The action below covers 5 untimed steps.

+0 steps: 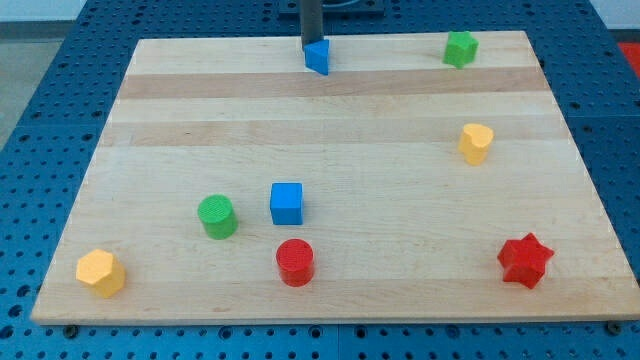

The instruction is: Move the triangle to the bottom side

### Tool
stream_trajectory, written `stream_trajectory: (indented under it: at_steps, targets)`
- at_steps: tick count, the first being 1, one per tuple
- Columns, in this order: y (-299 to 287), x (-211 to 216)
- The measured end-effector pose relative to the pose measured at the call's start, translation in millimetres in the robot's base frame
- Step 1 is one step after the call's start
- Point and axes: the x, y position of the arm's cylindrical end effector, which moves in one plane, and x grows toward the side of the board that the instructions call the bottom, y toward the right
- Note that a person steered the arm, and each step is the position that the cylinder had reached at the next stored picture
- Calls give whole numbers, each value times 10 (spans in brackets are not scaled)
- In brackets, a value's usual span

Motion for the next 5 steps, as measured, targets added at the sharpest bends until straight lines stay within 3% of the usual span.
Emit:
stream_trajectory:
  at_steps: [5]
  targets:
    - [260, 331]
